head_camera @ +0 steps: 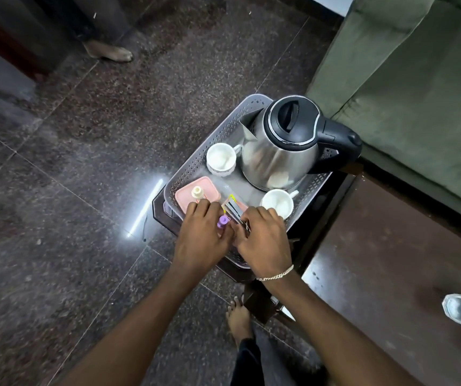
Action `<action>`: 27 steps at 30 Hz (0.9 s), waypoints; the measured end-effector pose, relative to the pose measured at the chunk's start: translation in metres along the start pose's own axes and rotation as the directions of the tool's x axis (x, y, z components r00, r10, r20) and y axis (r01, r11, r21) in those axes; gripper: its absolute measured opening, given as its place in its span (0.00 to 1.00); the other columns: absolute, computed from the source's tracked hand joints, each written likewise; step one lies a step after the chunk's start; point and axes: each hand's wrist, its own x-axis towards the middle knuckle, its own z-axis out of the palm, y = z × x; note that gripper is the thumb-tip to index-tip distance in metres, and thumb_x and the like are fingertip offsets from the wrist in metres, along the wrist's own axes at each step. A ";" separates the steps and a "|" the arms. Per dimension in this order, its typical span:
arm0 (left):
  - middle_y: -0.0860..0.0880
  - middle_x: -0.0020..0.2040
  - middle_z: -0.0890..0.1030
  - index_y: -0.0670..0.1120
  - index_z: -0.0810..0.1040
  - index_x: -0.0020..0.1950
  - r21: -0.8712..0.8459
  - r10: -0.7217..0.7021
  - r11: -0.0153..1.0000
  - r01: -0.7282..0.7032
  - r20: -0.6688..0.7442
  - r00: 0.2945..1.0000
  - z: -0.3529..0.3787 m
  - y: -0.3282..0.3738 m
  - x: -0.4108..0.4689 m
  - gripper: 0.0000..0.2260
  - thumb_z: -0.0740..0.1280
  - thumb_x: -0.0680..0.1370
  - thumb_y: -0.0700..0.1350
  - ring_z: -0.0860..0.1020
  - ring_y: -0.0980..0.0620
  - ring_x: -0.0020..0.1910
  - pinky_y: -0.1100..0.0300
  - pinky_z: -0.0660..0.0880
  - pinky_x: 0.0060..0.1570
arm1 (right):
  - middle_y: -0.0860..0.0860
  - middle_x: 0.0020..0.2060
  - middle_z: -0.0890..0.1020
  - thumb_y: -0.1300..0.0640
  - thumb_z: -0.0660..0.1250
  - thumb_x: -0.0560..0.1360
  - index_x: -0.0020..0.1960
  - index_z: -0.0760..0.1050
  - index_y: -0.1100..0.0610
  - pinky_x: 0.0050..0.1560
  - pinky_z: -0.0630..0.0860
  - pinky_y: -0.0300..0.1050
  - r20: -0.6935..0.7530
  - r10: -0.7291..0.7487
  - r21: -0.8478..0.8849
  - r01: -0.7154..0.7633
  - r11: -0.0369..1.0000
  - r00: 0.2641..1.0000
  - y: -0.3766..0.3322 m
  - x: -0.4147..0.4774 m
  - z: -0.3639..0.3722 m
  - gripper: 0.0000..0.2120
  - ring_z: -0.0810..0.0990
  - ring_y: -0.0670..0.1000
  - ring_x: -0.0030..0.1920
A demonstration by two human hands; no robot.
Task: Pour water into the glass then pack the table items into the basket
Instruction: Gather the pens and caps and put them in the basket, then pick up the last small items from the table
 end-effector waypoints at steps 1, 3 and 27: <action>0.43 0.46 0.79 0.42 0.78 0.49 0.010 0.017 1.000 -0.017 0.003 1.000 0.001 -0.001 0.000 0.12 0.65 0.74 0.50 0.73 0.40 0.48 0.44 0.72 0.51 | 0.55 0.39 0.81 0.54 0.69 0.72 0.43 0.78 0.58 0.46 0.75 0.57 0.004 0.007 -0.009 -0.007 1.000 1.000 0.002 -0.003 0.000 0.07 0.78 0.61 0.43; 0.43 0.46 0.79 0.42 0.77 0.49 0.049 0.067 0.996 -0.068 0.018 0.998 0.002 -0.002 -0.002 0.12 0.65 0.73 0.50 0.74 0.40 0.48 0.44 0.72 0.51 | 0.55 0.39 0.81 0.56 0.71 0.70 0.44 0.78 0.58 0.46 0.75 0.57 0.012 0.028 -0.032 -0.027 0.999 1.000 0.008 -0.008 -0.001 0.06 0.77 0.61 0.42; 0.43 0.69 0.71 0.46 0.72 0.74 -0.065 0.489 0.871 -0.487 0.031 0.872 0.041 0.123 -0.027 0.31 0.74 0.75 0.55 0.70 0.42 0.69 0.57 0.64 0.73 | 0.54 0.61 0.77 0.46 0.73 0.73 0.67 0.74 0.55 0.53 0.75 0.55 -0.264 0.090 0.026 -0.087 0.996 0.960 0.140 -0.100 -0.085 0.26 0.76 0.58 0.57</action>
